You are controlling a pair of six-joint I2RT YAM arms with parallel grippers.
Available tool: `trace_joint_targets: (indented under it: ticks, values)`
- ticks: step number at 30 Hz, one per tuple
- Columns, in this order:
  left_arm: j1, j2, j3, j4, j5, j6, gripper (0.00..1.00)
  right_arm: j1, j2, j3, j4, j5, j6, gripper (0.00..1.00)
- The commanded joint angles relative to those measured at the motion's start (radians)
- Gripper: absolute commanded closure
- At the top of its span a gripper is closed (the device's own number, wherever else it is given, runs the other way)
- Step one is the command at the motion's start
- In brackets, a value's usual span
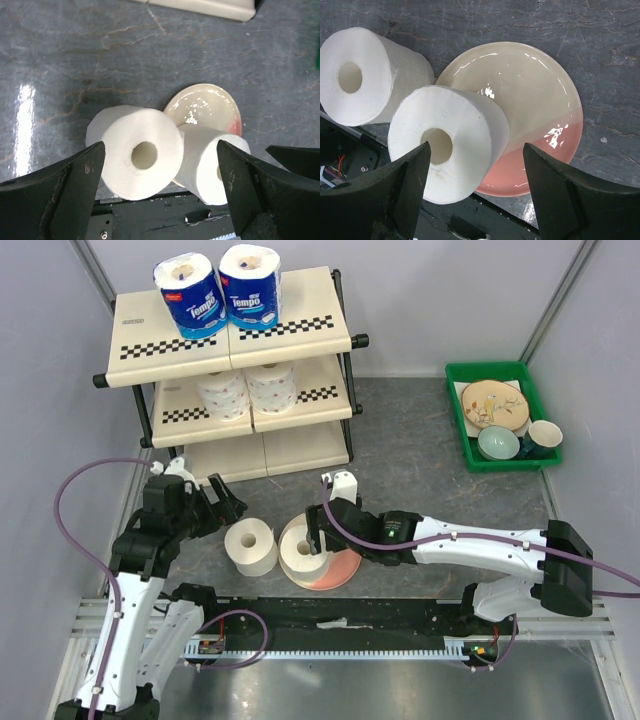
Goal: Place and organize the paper towels onto the shelf
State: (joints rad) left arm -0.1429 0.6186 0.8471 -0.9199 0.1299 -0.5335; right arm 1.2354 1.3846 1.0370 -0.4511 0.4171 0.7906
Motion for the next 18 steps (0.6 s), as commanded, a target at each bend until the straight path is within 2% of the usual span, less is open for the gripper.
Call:
trace_joint_targets:
  ticks: [1, 7, 13, 18]
  values:
    - [-0.001, -0.017, 0.02, -0.08, -0.12, -0.072, 0.01, 0.009, -0.013, -0.003, 0.005, 0.02, 0.013, 0.17]
    - [-0.003, 0.073, 0.033, -0.187, -0.164, -0.072, 0.01, 0.007, -0.009, 0.001, 0.015, 0.019, 0.007, 0.17]
    - [-0.003, -0.006, -0.032, -0.208, -0.164, -0.137, 0.01, 0.009, -0.001, -0.006, 0.025, 0.02, 0.002, 0.17]
    - [-0.009, 0.003, -0.068, -0.194, -0.138, -0.155, 0.0, 0.009, 0.004, -0.011, 0.034, 0.02, -0.001, 0.17]
